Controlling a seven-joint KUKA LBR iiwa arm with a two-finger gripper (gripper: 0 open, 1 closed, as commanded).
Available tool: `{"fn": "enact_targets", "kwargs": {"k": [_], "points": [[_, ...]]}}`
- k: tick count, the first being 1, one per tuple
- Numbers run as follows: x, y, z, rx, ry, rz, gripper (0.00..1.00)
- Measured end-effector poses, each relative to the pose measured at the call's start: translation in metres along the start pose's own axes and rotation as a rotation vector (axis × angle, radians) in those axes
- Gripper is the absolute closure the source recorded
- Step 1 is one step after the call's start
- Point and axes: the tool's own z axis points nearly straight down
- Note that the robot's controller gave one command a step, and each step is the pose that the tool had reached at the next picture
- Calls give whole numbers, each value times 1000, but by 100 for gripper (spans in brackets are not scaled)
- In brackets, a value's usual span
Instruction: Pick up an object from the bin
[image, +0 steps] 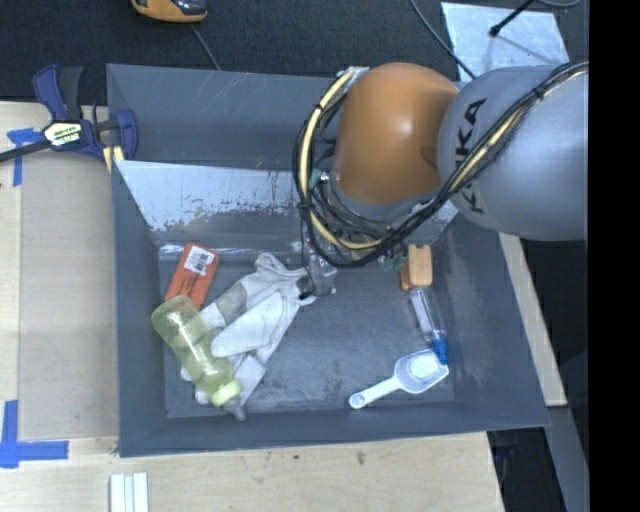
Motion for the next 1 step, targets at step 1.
{"fn": "enact_targets", "kwargs": {"k": [1], "points": [[0,0,0,0,0,0,100]]}}
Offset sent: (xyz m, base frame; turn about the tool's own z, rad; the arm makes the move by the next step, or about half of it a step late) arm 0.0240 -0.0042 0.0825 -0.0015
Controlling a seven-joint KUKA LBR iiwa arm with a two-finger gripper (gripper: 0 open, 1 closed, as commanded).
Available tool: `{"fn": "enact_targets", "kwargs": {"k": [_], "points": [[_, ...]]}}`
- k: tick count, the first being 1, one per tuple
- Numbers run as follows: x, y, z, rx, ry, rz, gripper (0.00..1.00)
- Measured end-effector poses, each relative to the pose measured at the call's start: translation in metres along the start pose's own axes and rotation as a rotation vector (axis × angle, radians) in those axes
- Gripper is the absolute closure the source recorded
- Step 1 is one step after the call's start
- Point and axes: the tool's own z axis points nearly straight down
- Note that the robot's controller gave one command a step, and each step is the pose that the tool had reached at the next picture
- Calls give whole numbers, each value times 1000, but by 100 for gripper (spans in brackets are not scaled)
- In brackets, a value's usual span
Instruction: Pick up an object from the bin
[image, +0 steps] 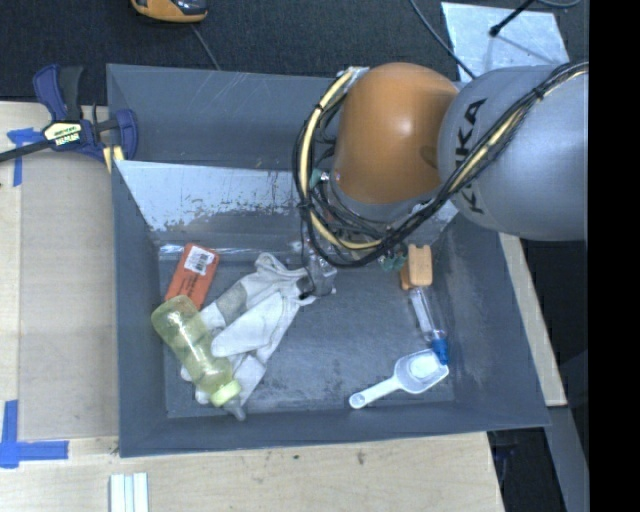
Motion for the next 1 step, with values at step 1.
{"fn": "enact_targets", "kwargs": {"k": [1], "points": [[-11,-7,-45,-2,7,0,100]]}}
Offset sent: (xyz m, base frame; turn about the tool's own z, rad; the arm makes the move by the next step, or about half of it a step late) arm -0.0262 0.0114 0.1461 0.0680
